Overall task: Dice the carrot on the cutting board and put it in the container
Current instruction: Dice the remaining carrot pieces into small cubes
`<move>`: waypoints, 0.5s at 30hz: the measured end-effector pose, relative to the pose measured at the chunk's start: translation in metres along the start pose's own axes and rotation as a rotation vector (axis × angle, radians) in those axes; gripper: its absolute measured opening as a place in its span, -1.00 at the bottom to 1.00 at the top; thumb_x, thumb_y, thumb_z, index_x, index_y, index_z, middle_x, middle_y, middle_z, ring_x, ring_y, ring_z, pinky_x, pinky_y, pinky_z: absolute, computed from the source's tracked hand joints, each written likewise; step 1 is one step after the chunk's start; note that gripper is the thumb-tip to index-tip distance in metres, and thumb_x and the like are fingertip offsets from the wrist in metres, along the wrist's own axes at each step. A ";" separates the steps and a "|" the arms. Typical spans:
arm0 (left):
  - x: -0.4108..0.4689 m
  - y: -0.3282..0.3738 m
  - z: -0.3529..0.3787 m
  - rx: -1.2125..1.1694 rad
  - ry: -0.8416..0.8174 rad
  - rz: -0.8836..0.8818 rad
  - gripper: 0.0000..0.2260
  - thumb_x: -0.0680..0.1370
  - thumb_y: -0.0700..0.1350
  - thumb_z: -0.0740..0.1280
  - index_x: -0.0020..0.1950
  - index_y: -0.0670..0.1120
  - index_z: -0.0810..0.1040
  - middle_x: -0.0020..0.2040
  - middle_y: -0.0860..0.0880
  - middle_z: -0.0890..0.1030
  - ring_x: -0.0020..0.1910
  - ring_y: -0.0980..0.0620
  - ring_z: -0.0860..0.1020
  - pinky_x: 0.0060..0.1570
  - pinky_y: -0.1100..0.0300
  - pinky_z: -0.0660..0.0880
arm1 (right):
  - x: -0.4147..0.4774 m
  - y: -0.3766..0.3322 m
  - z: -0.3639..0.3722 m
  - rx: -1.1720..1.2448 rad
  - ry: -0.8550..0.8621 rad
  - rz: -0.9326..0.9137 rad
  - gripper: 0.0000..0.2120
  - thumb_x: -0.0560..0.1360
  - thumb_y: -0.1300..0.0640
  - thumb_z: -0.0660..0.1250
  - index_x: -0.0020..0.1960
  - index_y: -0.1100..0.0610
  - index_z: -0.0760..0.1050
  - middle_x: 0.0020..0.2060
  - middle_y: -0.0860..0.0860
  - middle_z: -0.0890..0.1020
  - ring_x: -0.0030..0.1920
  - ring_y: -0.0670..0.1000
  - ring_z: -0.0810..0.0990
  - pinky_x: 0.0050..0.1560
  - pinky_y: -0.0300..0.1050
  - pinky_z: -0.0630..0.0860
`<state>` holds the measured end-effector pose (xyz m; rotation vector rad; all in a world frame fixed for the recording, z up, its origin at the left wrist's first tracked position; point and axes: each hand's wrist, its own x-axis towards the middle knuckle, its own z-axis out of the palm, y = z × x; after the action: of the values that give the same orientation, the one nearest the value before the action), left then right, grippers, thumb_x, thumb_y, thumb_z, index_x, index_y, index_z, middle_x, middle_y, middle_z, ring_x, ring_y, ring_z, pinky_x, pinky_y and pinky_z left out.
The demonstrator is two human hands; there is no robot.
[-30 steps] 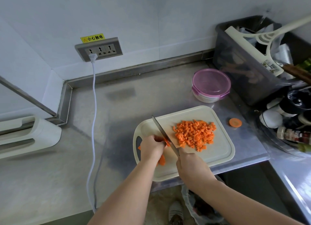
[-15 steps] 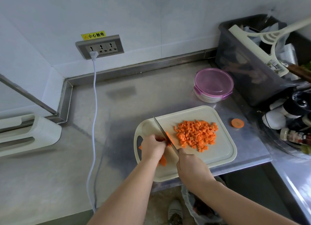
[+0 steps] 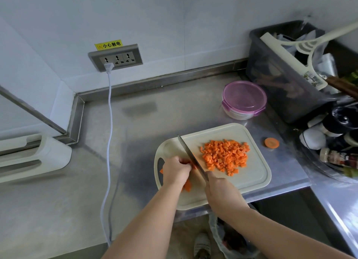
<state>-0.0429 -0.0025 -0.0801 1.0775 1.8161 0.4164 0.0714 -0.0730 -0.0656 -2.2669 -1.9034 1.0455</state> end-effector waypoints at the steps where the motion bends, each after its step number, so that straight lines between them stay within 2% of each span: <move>1: -0.001 0.001 0.000 0.023 0.004 0.009 -0.91 0.48 -0.17 0.34 -0.05 -0.11 0.60 -0.18 -0.10 0.64 -0.30 -0.09 0.58 -0.51 0.23 0.41 | -0.002 0.001 -0.002 0.009 0.010 -0.017 -0.70 0.62 0.22 0.03 0.32 0.05 0.31 -0.04 0.07 0.62 -0.07 0.11 0.62 -0.02 0.02 0.59; 3: -0.004 0.004 -0.002 0.082 0.000 0.041 -0.95 0.50 -0.18 0.32 -0.12 -0.07 0.58 -0.24 -0.04 0.62 -0.35 0.00 0.55 -0.52 0.29 0.41 | -0.005 0.003 -0.005 0.014 0.021 -0.048 -0.70 0.63 0.20 0.02 0.33 0.05 0.31 -0.07 0.05 0.61 -0.10 0.09 0.62 -0.05 0.01 0.59; 5: -0.004 0.006 -0.007 0.109 -0.001 0.068 -0.86 0.49 -0.20 0.30 -0.24 -0.01 0.54 -0.34 0.01 0.56 -0.44 0.06 0.51 -0.58 0.37 0.40 | -0.006 0.004 -0.010 0.000 0.029 -0.080 -0.70 0.63 0.20 0.04 0.33 0.05 0.31 -0.11 0.03 0.60 -0.13 0.08 0.61 -0.09 -0.01 0.59; 7: 0.001 0.006 -0.014 0.051 0.025 0.084 -0.79 0.46 -0.24 0.30 -0.33 0.01 0.53 -0.32 -0.03 0.61 -0.32 -0.06 0.61 -0.31 0.23 0.56 | -0.007 0.006 -0.012 -0.034 0.037 -0.116 -0.70 0.61 0.23 0.07 0.32 0.06 0.30 -0.19 0.00 0.55 -0.17 0.08 0.61 -0.21 -0.06 0.55; 9: 0.009 0.005 -0.028 -0.039 0.126 0.089 -0.84 0.46 -0.25 0.31 -0.20 0.00 0.59 -0.15 -0.08 0.67 -0.08 -0.10 0.64 -0.01 0.08 0.57 | -0.007 0.007 -0.013 -0.101 0.035 -0.157 -0.68 0.62 0.24 0.08 0.35 0.07 0.26 -0.25 -0.02 0.50 -0.23 0.08 0.57 -0.29 -0.10 0.45; 11: 0.014 0.009 -0.047 -0.095 0.337 0.137 -0.81 0.49 -0.28 0.28 0.03 -0.10 0.62 0.02 -0.09 0.66 0.05 -0.07 0.60 0.07 0.17 0.48 | -0.010 0.008 -0.014 -0.168 0.033 -0.197 -0.69 0.64 0.17 0.05 0.38 0.05 0.23 -0.26 -0.04 0.47 -0.27 0.08 0.51 -0.26 -0.08 0.46; 13: 0.012 0.019 -0.066 -0.103 0.461 0.283 -0.75 0.50 -0.35 0.21 0.02 -0.11 0.61 0.04 -0.06 0.63 0.05 -0.03 0.56 0.03 0.27 0.38 | -0.014 0.009 -0.015 -0.214 0.044 -0.231 -0.71 0.67 0.07 0.01 0.38 0.03 0.23 -0.24 -0.05 0.47 -0.27 0.07 0.51 -0.21 -0.07 0.48; 15: 0.006 0.033 -0.075 0.075 0.315 0.518 -0.67 0.47 -0.39 0.16 -0.16 -0.01 0.60 -0.07 0.00 0.59 -0.04 0.01 0.52 -0.04 0.24 0.36 | -0.016 0.010 -0.015 -0.242 0.042 -0.258 -0.70 0.67 0.02 -0.01 0.37 0.02 0.24 -0.20 -0.06 0.47 -0.24 0.07 0.53 -0.19 -0.08 0.49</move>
<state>-0.0920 0.0336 -0.0243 1.6128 1.8138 0.8709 0.0866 -0.0835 -0.0499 -2.0501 -2.3370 0.7674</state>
